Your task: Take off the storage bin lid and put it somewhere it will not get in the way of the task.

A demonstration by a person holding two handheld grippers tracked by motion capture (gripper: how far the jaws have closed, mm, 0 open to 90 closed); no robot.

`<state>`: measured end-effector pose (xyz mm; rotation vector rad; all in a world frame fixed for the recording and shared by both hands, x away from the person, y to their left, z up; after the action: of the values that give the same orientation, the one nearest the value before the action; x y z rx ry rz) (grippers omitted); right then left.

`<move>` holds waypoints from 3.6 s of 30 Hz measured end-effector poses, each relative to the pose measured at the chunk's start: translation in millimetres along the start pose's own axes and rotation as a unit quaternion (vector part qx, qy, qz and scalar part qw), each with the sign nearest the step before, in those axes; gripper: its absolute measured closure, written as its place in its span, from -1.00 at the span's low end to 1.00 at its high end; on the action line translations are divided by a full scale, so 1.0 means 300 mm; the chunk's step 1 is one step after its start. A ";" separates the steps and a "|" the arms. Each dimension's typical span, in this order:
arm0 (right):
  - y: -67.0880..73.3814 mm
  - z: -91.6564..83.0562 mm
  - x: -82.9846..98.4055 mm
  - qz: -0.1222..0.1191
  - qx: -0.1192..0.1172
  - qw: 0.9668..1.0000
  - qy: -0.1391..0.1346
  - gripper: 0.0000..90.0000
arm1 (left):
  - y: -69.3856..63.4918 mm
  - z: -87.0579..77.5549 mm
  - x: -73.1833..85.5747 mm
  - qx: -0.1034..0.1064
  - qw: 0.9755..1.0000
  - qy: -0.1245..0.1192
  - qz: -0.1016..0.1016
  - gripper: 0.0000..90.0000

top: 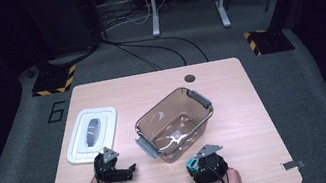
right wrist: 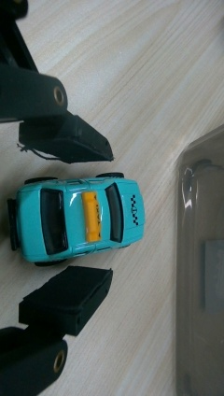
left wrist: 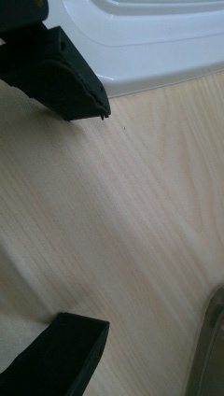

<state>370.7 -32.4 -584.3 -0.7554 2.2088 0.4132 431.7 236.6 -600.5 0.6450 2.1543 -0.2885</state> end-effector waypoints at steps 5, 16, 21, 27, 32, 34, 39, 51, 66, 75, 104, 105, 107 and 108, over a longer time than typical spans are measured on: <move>0.001 0.004 0.003 -0.008 0.001 1.000 0.001 -0.02 | -0.001 -0.003 0.002 0.003 1.000 0.004 0.000 -0.99; 0.000 0.005 0.007 -0.021 0.000 1.000 0.005 0.12 | 0.000 -0.003 0.002 0.002 1.000 0.005 0.000 -0.99; 0.002 0.004 0.005 -0.024 0.000 1.000 0.009 0.15 | -0.001 -0.003 0.002 0.002 1.000 0.004 -0.001 -0.99; 0.000 0.004 0.003 -0.027 -0.001 1.000 0.010 0.16 | 0.000 -0.003 0.002 0.002 1.000 0.004 0.000 -0.99; -0.003 -0.002 0.004 -0.020 -0.003 1.000 0.008 0.16 | -0.001 -0.003 0.001 0.002 1.000 0.004 -0.001 -0.99; -0.003 -0.005 0.003 -0.019 -0.005 1.000 0.007 0.16 | -0.002 -0.001 0.000 0.001 1.000 0.001 -0.005 -0.99; -0.022 -0.021 -0.008 -0.019 0.004 1.000 0.001 0.16 | 0.000 -0.003 0.002 0.002 1.000 0.005 0.000 -0.99; -0.090 -0.034 -0.028 -0.009 0.023 1.000 0.003 0.16 | 0.000 -0.003 0.002 0.002 1.000 0.004 0.000 -0.99; -0.204 -0.060 -0.054 0.009 0.044 0.999 0.004 0.16 | 0.000 -0.003 0.002 0.002 1.000 0.004 0.000 -0.99; -0.289 -0.077 -0.061 0.023 0.060 0.998 0.010 0.16 | 0.000 -0.003 0.002 0.002 1.000 0.004 0.000 -0.99; -0.466 -0.104 -0.115 0.053 0.096 0.994 0.017 0.16 | 0.000 -0.003 0.002 0.002 1.000 0.004 0.000 -0.99; -0.471 -0.107 -0.126 0.052 0.095 0.994 0.017 0.16 | 0.000 -0.003 0.002 0.002 1.000 0.004 0.000 -0.99; -0.478 -0.110 -0.137 0.050 0.097 0.994 0.017 0.16 | 0.000 -0.003 0.002 0.002 1.000 0.004 0.000 -0.99; -0.481 -0.113 -0.141 0.052 0.099 0.994 0.019 0.16 | 0.000 -0.003 0.002 0.002 1.000 0.004 0.000 -0.99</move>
<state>466.1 -144.6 -538.5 -0.5472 2.2904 0.2275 430.8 237.1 -600.3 0.6492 2.1628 -0.2906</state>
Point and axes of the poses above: each handheld gripper's, and its own axes: z roughly forward along the jaws, x roughly out of its underside, y roughly to its left, the point moved 10 cm from there along z, roughly forward along the jaws, and after that the axes turned 7 degrees about -y, right-handed, at the moved point
